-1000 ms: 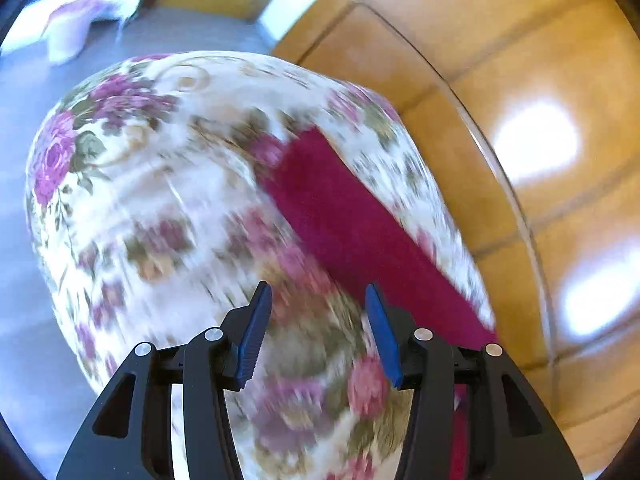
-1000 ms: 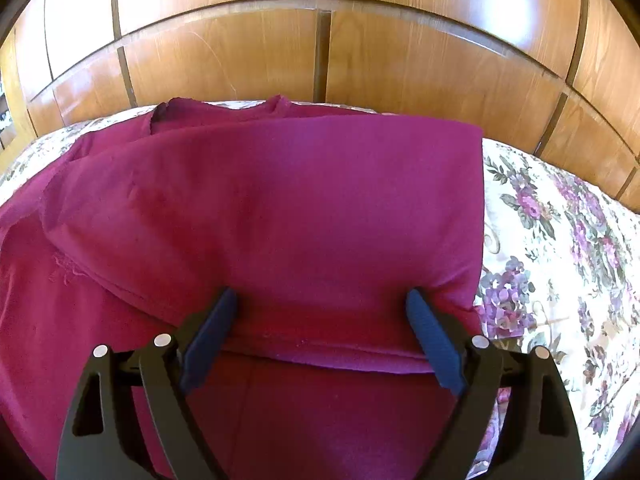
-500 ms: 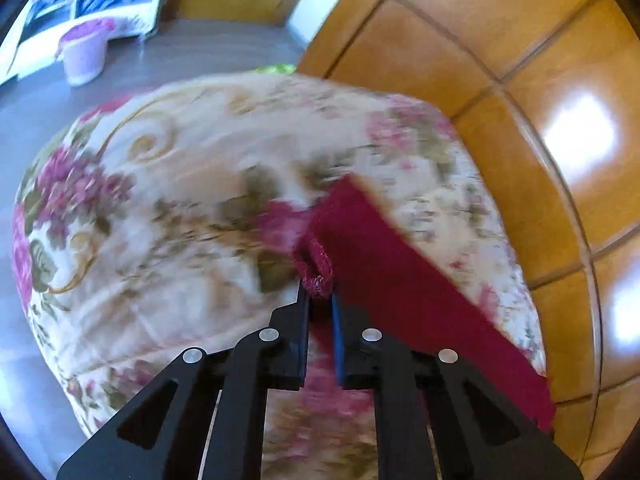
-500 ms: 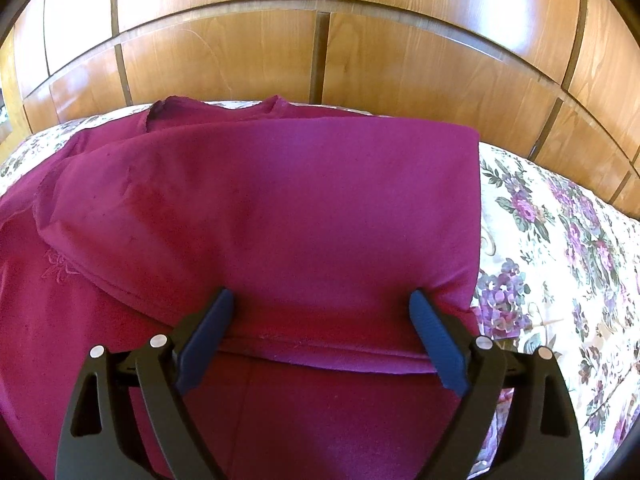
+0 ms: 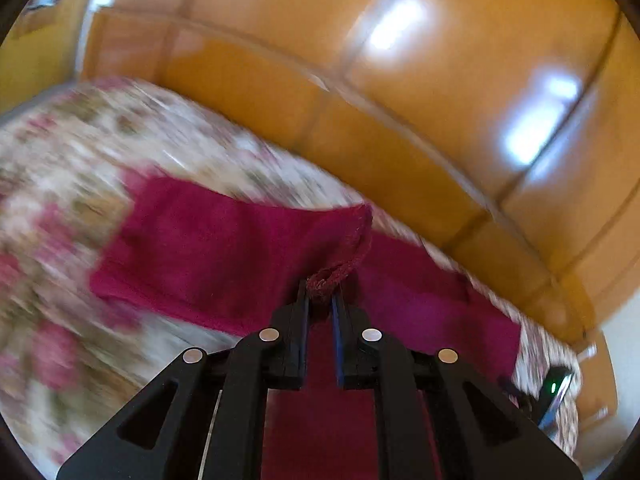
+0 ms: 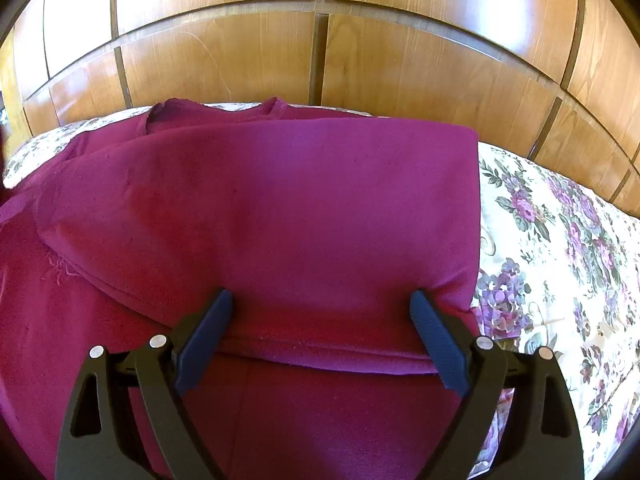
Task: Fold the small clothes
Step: 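Grasp the other shirt side with the left gripper and lift it, then fold the held side over the shirt body with the left gripper and release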
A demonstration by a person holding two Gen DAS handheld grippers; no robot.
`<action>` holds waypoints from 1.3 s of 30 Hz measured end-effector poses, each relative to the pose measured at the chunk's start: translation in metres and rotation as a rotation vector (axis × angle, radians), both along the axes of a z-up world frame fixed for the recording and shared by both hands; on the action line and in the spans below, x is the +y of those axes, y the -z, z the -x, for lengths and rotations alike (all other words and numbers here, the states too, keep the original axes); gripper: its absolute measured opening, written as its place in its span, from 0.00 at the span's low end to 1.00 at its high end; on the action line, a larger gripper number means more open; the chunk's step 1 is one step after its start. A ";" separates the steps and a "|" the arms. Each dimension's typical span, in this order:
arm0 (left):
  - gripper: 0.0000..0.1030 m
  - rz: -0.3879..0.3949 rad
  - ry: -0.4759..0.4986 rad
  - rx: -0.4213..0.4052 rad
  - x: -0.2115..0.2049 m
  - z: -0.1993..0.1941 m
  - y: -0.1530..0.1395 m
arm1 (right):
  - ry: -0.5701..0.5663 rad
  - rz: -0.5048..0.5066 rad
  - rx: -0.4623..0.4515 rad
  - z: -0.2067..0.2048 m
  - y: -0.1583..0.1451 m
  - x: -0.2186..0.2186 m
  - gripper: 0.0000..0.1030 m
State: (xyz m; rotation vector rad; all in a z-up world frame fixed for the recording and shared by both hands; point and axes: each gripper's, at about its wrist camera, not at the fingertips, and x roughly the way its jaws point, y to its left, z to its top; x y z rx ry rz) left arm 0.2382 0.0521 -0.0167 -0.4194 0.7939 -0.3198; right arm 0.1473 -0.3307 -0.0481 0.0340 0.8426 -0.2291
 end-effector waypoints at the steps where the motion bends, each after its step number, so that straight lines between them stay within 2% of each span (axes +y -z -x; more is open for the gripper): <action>1: 0.08 -0.015 0.033 0.016 -0.019 0.001 0.008 | 0.000 -0.002 -0.001 0.000 0.000 0.000 0.87; 3: 0.11 -0.048 0.071 0.053 -0.045 -0.005 0.025 | 0.000 -0.004 -0.002 0.000 0.000 -0.001 0.87; 5: 0.39 -0.063 0.105 0.090 -0.059 0.002 0.035 | 0.000 -0.008 -0.003 0.001 0.000 -0.001 0.87; 7: 0.48 -0.050 0.104 0.085 -0.059 0.017 0.038 | 0.000 -0.015 -0.003 0.001 0.000 -0.002 0.87; 12: 0.48 -0.125 0.082 0.047 -0.045 0.058 0.046 | 0.022 -0.046 0.000 0.002 -0.013 -0.001 0.87; 14: 0.48 -0.161 0.061 0.034 -0.039 0.074 0.051 | -0.007 -0.147 -0.041 0.006 -0.027 0.008 0.86; 16: 0.48 -0.176 0.050 0.035 -0.033 0.086 0.059 | -0.100 -0.295 -0.064 0.005 -0.039 0.030 0.83; 18: 0.48 -0.182 0.040 0.040 -0.029 0.090 0.065 | -0.219 -0.429 -0.034 -0.005 -0.042 0.063 0.77; 21: 0.48 -0.184 0.041 0.035 -0.025 0.095 0.073 | -0.341 -0.556 0.035 -0.026 -0.036 0.117 0.74; 25: 0.48 -0.193 0.052 0.024 -0.025 0.093 0.080 | -0.346 -0.610 0.131 -0.062 -0.019 0.165 0.73; 28: 0.48 -0.196 0.054 0.015 -0.024 0.094 0.081 | -0.324 -0.598 0.184 -0.086 -0.008 0.188 0.47; 29: 0.48 -0.197 0.053 0.009 -0.024 0.095 0.082 | -0.318 -0.575 0.184 -0.088 -0.010 0.192 0.24; 30: 0.48 -0.199 0.053 0.002 -0.024 0.095 0.083 | -0.319 -0.547 0.184 -0.092 -0.014 0.196 0.08; 32: 0.48 -0.210 0.055 -0.009 -0.026 0.096 0.083 | -0.346 -0.487 0.135 -0.090 -0.033 0.196 0.08; 35: 0.52 -0.215 0.063 -0.021 -0.028 0.097 0.082 | -0.402 -0.456 0.001 -0.073 -0.082 0.184 0.08; 36: 0.52 -0.223 0.063 -0.024 -0.029 0.097 0.083 | -0.411 -0.437 -0.056 -0.065 -0.104 0.172 0.08; 39: 0.53 -0.237 0.063 -0.028 -0.032 0.097 0.082 | -0.387 -0.415 -0.129 -0.048 -0.133 0.134 0.08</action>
